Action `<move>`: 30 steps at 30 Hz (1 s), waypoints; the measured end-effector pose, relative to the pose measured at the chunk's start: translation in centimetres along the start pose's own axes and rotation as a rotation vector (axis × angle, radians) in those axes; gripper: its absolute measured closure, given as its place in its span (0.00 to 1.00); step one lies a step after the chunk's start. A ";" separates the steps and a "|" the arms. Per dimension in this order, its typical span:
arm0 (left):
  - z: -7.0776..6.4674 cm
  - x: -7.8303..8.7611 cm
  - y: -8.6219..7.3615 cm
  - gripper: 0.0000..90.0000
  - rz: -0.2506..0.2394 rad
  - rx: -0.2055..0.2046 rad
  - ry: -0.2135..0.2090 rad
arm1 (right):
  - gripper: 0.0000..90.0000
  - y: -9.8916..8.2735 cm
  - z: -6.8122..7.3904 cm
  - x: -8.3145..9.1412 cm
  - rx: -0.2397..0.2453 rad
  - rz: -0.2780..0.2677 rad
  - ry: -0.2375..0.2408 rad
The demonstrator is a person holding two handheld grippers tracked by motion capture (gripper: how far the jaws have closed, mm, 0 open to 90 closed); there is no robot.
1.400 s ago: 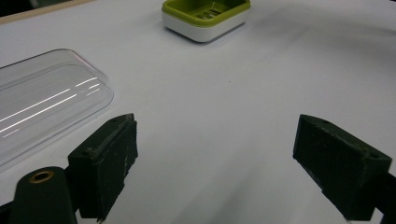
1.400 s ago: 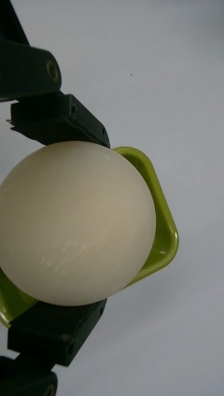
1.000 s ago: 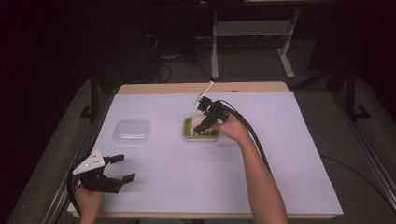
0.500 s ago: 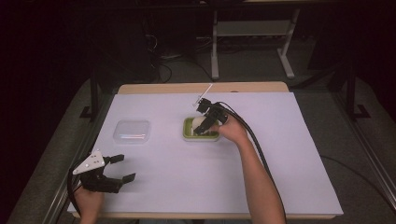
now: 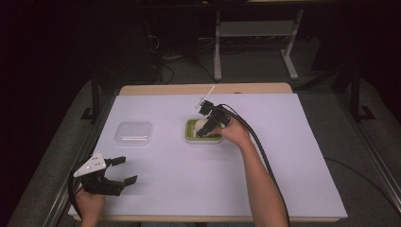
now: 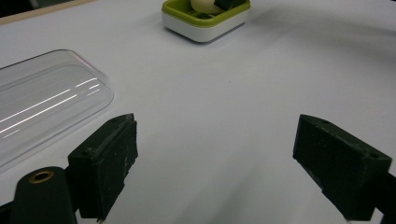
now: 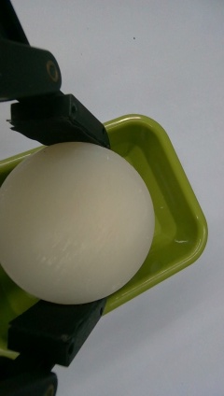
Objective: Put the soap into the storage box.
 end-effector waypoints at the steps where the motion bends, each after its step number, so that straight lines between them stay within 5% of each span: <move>1: 0.0 0.0 0.0 0.15 0.000 0.000 0.000 | 0.26 0.0 0.0 0.0 0.000 0.000 -0.001; 26: -0.1 0.1 0.1 0.15 -0.009 -0.007 0.010 | 0.25 -0.1 0.0 -0.2 -0.024 0.002 -0.007; 30: -0.1 0.1 0.1 0.15 -0.011 -0.007 0.011 | 0.33 0.3 -0.2 0.8 -0.032 -0.074 -0.013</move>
Point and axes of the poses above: each handheld gripper's, and its own axes: x roughly backward along the jaws, y roughly out of its top, z roughly to its left, the point moved 4 cm from there along -x, roughly forward along the jaws, and after that the axes turned 8 degrees about -y, right-handed, at the moved point
